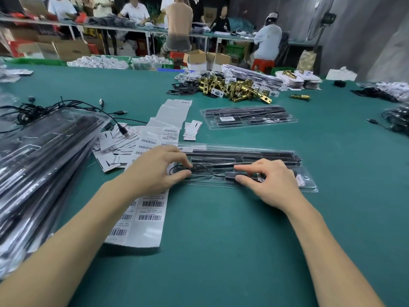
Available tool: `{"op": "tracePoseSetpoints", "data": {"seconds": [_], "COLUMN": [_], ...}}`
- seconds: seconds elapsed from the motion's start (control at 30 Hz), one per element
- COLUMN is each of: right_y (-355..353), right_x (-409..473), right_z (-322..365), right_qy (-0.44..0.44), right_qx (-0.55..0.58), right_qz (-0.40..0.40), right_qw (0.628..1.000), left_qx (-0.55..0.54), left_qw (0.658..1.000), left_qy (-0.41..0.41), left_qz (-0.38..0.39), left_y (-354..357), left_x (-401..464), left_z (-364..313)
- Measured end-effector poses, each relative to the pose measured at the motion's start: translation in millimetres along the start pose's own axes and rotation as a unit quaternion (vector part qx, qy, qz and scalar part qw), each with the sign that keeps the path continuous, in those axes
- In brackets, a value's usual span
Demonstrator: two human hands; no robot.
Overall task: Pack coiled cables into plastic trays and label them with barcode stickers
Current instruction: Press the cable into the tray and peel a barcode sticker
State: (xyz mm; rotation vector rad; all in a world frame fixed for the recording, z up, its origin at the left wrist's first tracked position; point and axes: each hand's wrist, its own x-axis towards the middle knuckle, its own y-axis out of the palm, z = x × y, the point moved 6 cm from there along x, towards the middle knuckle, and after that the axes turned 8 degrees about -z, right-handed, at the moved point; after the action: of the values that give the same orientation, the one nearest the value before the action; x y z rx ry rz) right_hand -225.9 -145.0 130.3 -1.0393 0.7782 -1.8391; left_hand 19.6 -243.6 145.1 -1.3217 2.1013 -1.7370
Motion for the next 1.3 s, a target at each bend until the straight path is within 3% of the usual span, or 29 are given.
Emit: {"op": "tracePoseSetpoints", "data": {"seconds": [0.17,0.33,0.6,0.77,0.9,1.13,1.3], "right_y": [4.6,6.0,0.4,-2.2,0.5,1.8,0.7], "right_x": [2.1,-0.2,-10.3,-10.5,-10.3,-9.3,-11.2], "right_z": [-2.5,-2.9,3.6,14.8,20.6,24.3,25.7], "right_qy": [0.019,0.026,-0.007,-0.042,-0.06,-0.068,-0.081], "right_qx": [-0.01,0.003,0.005,-0.039,-0.073,-0.097,-0.066], "right_qz": [0.01,-0.004,-0.077,-0.088,-0.062,-0.051,-0.065], "right_qw": [1.0,1.0,0.997,0.994,0.994,0.992,0.992], "left_qx": [0.032,0.039,-0.004,0.083,0.071,-0.095,-0.236], "left_qw": [0.999,0.999,1.0,0.986,0.964,0.926,0.872], "left_qy": [0.002,0.022,0.003,-0.124,-0.24,-0.366,-0.428], "left_qz": [0.027,-0.009,0.01,0.074,0.085,0.009,0.016], "left_y": [7.5,9.6,7.4,-5.0,-10.8,-17.6,-21.1], "left_x": [-1.7,-2.7,-0.2,-2.1,-2.5,-3.4,-4.0], "left_z": [-11.0,-27.4,-28.9,1.2,18.2,30.9,34.3]}}
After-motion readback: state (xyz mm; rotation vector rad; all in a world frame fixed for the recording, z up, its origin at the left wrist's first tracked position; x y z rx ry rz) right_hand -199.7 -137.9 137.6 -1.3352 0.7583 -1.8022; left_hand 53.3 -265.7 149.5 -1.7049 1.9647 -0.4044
